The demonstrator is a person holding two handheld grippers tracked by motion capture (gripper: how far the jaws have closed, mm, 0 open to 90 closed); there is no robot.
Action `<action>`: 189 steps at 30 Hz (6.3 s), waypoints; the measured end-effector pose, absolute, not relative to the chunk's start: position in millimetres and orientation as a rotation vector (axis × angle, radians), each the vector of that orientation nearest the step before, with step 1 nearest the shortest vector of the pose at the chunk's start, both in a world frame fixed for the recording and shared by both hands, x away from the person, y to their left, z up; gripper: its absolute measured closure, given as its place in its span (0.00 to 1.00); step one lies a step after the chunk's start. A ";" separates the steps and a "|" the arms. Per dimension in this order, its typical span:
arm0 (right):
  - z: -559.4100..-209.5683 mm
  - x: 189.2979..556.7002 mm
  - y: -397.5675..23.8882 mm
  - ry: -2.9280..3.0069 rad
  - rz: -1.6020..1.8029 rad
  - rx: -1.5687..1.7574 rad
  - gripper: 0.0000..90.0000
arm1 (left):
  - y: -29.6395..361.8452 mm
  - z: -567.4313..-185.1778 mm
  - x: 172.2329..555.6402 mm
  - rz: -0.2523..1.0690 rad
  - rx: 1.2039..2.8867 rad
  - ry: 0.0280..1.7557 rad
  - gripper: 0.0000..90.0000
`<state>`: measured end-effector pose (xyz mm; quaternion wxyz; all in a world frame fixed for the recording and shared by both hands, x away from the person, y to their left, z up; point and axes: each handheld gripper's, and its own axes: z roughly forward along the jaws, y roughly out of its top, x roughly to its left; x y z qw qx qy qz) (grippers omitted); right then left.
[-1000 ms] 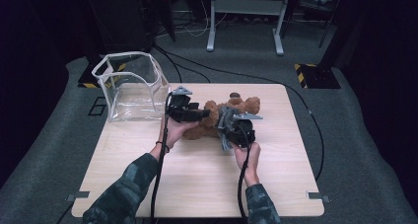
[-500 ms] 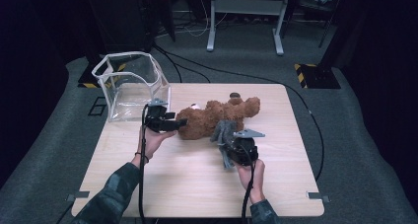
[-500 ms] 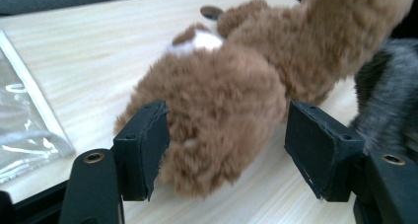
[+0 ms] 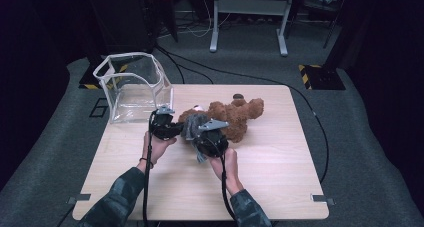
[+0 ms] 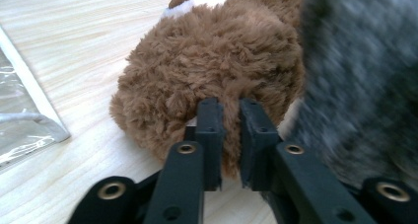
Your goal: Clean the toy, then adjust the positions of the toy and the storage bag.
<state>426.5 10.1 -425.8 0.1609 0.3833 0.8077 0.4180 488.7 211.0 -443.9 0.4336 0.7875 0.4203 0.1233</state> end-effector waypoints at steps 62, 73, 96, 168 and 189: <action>-461.6 455.5 25.4 2.431 1.086 1.166 0.84 | 215.4 -442.8 498.6 0.290 1.956 1.030 0.93; -468.5 465.5 -30.3 2.280 0.964 1.398 0.84 | 216.6 -443.1 499.1 0.291 1.958 1.024 0.93; -465.8 420.9 -216.2 1.926 0.628 1.769 0.30 | 217.1 -443.8 498.2 0.286 1.950 1.025 0.87; -411.3 550.1 -167.4 2.123 1.114 1.584 0.50 | 208.2 -462.4 508.1 0.288 2.035 1.027 0.74; -378.9 503.9 -162.8 2.015 1.197 1.407 0.76 | 205.7 -443.6 502.0 0.371 1.974 0.966 0.82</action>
